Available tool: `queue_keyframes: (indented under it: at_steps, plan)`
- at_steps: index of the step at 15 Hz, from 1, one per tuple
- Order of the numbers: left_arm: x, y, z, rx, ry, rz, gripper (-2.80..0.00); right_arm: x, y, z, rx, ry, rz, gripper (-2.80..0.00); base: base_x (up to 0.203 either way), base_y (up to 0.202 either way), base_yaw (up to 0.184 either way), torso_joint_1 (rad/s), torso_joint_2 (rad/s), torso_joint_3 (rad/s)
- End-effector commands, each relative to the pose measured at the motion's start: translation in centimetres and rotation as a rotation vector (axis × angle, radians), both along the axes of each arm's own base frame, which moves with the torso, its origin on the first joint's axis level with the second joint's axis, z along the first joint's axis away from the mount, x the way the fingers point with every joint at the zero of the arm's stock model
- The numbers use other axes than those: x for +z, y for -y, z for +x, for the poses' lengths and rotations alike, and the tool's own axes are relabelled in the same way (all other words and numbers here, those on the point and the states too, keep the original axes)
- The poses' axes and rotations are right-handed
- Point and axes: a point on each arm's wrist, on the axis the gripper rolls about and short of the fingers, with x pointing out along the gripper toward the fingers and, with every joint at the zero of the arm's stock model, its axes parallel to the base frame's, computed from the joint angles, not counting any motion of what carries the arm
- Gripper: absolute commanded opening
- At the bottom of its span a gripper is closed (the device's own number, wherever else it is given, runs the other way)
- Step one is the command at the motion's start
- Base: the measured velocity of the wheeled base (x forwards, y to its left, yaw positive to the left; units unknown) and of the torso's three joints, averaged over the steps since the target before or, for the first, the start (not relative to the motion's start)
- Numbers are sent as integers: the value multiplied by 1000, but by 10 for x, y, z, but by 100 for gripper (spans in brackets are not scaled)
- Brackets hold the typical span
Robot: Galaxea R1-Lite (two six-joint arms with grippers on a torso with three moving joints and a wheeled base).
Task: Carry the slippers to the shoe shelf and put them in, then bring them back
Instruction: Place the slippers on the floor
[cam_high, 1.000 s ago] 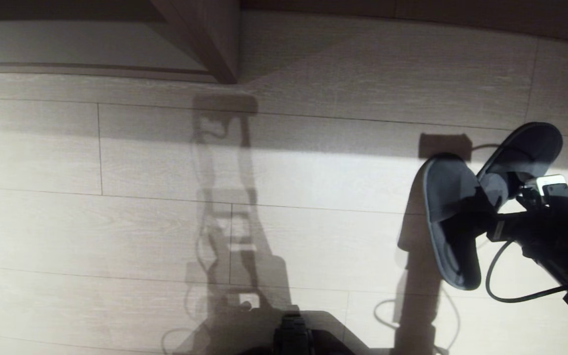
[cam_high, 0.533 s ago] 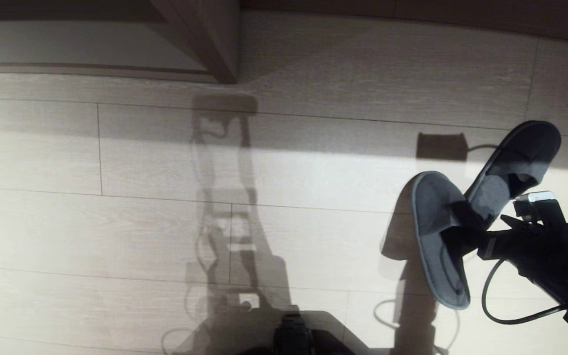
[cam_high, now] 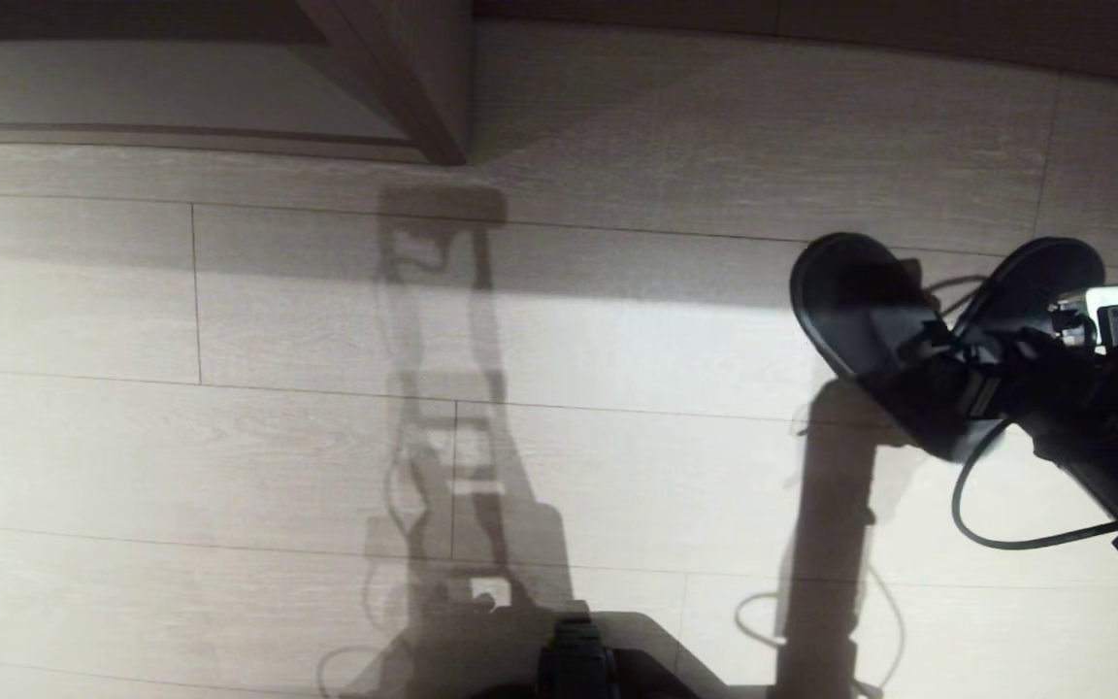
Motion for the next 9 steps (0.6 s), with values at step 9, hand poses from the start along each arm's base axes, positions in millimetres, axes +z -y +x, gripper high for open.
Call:
queue_keyframes:
  at_steps: [9]
  plan:
    - [0,0,0,0,1,0,-280,27,-4,-26,-118,19,-15,0,0,0,0,0,0,0]
